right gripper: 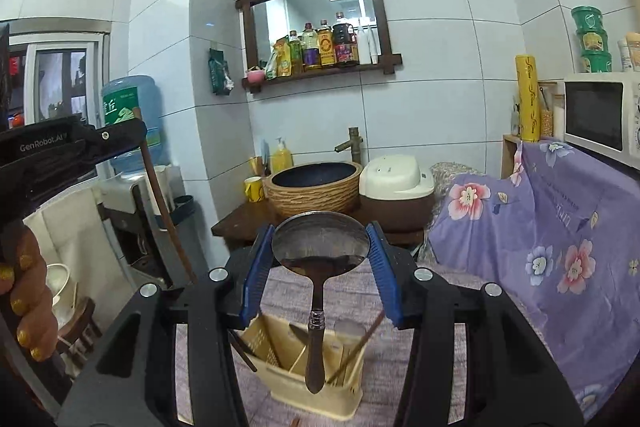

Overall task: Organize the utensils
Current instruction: 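Carry the spoon and chopstick into the cream holder and open both grippers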

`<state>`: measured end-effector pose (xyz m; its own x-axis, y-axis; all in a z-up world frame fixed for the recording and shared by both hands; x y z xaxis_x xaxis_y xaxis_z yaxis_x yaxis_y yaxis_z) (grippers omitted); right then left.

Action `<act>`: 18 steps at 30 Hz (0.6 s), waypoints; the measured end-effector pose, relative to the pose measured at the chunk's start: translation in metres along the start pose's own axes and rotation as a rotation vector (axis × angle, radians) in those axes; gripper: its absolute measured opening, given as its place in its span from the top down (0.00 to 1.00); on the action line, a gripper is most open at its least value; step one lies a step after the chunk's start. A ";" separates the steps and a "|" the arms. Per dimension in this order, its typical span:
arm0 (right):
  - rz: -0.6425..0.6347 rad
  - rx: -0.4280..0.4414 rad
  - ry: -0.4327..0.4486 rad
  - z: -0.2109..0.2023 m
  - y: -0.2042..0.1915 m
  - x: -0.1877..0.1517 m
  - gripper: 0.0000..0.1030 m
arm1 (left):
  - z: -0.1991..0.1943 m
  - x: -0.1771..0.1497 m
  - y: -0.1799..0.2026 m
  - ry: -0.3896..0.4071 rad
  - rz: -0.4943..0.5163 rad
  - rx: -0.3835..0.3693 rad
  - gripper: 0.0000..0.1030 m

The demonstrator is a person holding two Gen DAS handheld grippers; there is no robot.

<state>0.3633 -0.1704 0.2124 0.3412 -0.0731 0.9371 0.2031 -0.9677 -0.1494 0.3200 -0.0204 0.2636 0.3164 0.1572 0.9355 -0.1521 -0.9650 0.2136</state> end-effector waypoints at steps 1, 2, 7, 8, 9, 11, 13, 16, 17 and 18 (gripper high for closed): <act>0.005 -0.006 -0.003 0.008 0.000 -0.001 0.54 | 0.007 -0.002 0.001 0.001 0.001 0.015 0.92; 0.009 -0.010 -0.007 0.015 0.002 -0.003 0.54 | 0.014 -0.006 0.001 -0.004 0.001 0.028 0.92; 0.002 -0.034 -0.036 0.042 0.005 -0.029 0.54 | 0.035 -0.030 -0.007 -0.011 0.015 0.076 0.92; 0.001 -0.037 -0.040 0.044 0.005 -0.036 0.54 | 0.038 -0.035 -0.008 -0.016 0.018 0.081 0.92; -0.003 -0.042 -0.050 0.049 0.006 -0.044 0.54 | 0.041 -0.040 -0.009 -0.023 0.024 0.086 0.92; -0.010 -0.045 -0.066 0.054 0.006 -0.056 0.54 | 0.049 -0.053 -0.012 -0.046 0.028 0.091 0.92; -0.014 -0.055 -0.075 0.058 0.007 -0.068 0.54 | 0.056 -0.068 -0.016 -0.081 0.019 0.084 0.92; -0.031 -0.060 -0.089 0.062 0.007 -0.085 0.54 | 0.066 -0.086 -0.021 -0.126 0.015 0.081 0.92; -0.041 -0.065 -0.092 0.062 0.006 -0.090 0.54 | 0.069 -0.092 -0.022 -0.141 0.015 0.080 0.92; -0.047 -0.069 -0.096 0.064 0.006 -0.095 0.54 | 0.071 -0.096 -0.024 -0.154 0.014 0.077 0.92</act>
<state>0.3907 -0.1544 0.1029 0.4194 -0.0070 0.9078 0.1587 -0.9840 -0.0809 0.3594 -0.0276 0.1485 0.4552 0.1150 0.8829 -0.0874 -0.9811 0.1728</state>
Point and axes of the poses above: each gripper's, at about its wrist camera, not at the fingertips, and z roughly the way its jaws point, y to its right, x to its top, the point moved 2 cm from there along z, roughly the way its jaws point, and after that the axes turned 6 degrees about -y, right-handed, at the moved point
